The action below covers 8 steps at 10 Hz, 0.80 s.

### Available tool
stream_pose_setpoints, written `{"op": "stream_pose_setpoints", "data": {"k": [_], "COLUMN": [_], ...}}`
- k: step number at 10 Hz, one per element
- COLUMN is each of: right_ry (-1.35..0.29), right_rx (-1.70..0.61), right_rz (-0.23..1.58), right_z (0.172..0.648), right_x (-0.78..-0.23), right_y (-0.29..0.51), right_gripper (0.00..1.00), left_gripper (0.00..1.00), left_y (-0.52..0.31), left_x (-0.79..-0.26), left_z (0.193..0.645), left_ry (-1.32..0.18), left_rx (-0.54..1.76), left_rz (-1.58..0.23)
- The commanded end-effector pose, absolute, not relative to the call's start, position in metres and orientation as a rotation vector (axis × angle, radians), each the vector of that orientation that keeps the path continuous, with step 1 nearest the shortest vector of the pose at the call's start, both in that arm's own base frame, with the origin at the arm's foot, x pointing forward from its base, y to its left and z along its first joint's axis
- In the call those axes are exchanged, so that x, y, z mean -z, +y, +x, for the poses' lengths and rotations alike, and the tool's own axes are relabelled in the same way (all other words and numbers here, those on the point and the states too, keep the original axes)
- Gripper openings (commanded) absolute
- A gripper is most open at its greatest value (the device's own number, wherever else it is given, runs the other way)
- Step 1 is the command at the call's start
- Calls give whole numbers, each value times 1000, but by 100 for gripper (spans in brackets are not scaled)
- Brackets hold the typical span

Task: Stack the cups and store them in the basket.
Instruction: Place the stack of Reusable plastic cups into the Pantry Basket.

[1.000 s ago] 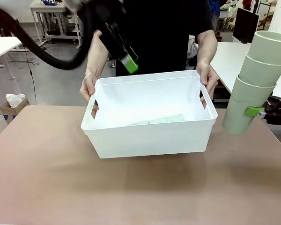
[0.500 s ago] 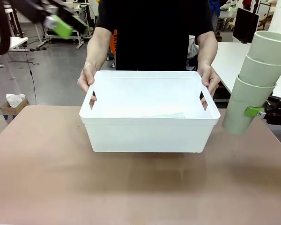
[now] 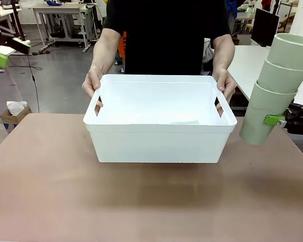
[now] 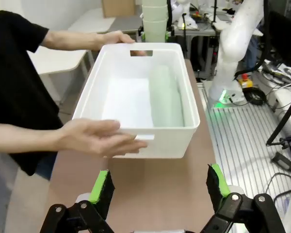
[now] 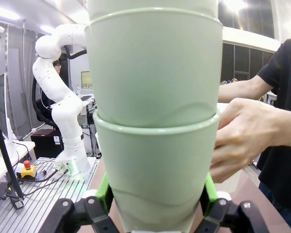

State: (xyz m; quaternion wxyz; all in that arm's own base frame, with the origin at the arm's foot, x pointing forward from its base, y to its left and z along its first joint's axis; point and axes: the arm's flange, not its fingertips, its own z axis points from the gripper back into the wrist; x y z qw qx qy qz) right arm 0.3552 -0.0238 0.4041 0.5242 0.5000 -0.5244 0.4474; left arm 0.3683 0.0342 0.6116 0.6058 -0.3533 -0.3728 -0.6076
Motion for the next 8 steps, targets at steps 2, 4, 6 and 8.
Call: {"op": "stream_pose_setpoints", "data": {"k": [2,4,6,8], "right_ry": [-1267,-1267,-1267,-1267], "right_rx": [-1078,-1078,-1078,-1078], "right_rz": [1196,1196,1196,1196], "right_z": [355,355,355,355], "right_x": [-408,-408,-408,-408], "right_y": [-24,-24,-24,-24], "right_gripper": [86,86,86,86], "left_gripper": [100,100,100,100], "left_y": [32,40,40,40], "left_x": [-599,-605,-605,-605], "left_z": [361,368,368,368], "left_ry": [-955,-883,-883,-883], "left_rx": [1438,1415,1415,1415], "left_rz": [-758,-799,-799,-799]}}
